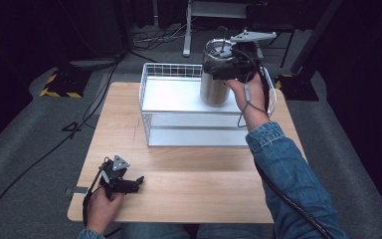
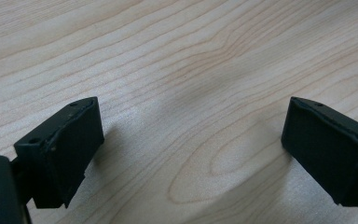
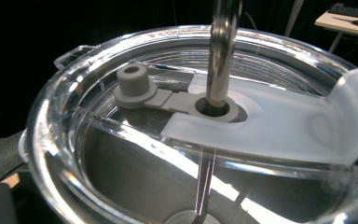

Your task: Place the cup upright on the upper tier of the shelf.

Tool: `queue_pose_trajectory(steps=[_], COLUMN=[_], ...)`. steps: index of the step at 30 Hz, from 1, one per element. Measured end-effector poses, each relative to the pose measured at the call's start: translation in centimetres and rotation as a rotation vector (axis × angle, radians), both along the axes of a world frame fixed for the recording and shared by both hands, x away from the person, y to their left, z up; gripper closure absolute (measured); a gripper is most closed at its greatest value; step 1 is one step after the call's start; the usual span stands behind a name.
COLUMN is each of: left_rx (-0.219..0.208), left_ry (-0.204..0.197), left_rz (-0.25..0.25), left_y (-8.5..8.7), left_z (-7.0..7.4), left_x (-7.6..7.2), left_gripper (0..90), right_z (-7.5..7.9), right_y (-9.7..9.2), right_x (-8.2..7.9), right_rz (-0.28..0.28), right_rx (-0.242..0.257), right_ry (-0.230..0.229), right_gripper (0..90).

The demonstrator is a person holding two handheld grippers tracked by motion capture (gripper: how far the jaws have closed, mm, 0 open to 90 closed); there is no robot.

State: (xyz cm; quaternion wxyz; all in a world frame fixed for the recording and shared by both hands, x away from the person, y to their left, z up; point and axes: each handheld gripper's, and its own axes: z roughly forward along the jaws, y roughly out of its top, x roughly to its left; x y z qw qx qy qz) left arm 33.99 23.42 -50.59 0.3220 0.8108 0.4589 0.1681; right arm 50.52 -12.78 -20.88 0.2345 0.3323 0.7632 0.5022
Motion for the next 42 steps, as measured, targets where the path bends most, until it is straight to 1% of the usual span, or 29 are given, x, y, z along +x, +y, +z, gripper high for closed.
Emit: queue_pose_trajectory(steps=[7,15,21,26,28,31,38,42], left_rx=[0.000,0.000,0.000,0.000,-0.001,0.000,0.000,0.000], left_ry=[0.000,0.000,-0.002,0.000,-0.002,0.000,0.000,0.000], left_rz=[0.000,0.000,0.001,0.000,0.001,0.000,0.000,0.000], left_y=[0.0,0.0,0.0,0.0,0.0,0.0,0.0,0.0], left_z=[0.0,0.0,0.0,0.0,0.0,0.0,0.0,0.0], left_x=[0.0,0.0,0.0,0.0,0.0,0.0,0.0,0.0], left_gripper=[5.9,5.9,5.9,5.9,5.9,5.9,5.9,5.9], right_z=[-1.0,-1.7,-2.3,-2.3,-2.2,-2.2,-2.3,-2.4], right_y=[0.6,1.1,1.2,1.1,1.1,1.0,1.0,0.9], right_x=[1.1,1.7,2.0,2.1,2.3,2.3,2.4,2.5], right_rz=[0.000,0.002,0.000,0.005,0.012,0.018,0.024,0.029], right_rx=[0.019,0.023,0.029,0.036,0.030,0.024,0.032,0.027], right_ry=[-0.003,-0.004,0.005,0.010,0.022,0.028,0.026,0.021], right_gripper=[3.6,3.6,3.6,3.5,3.5,3.4,3.2,2.2])
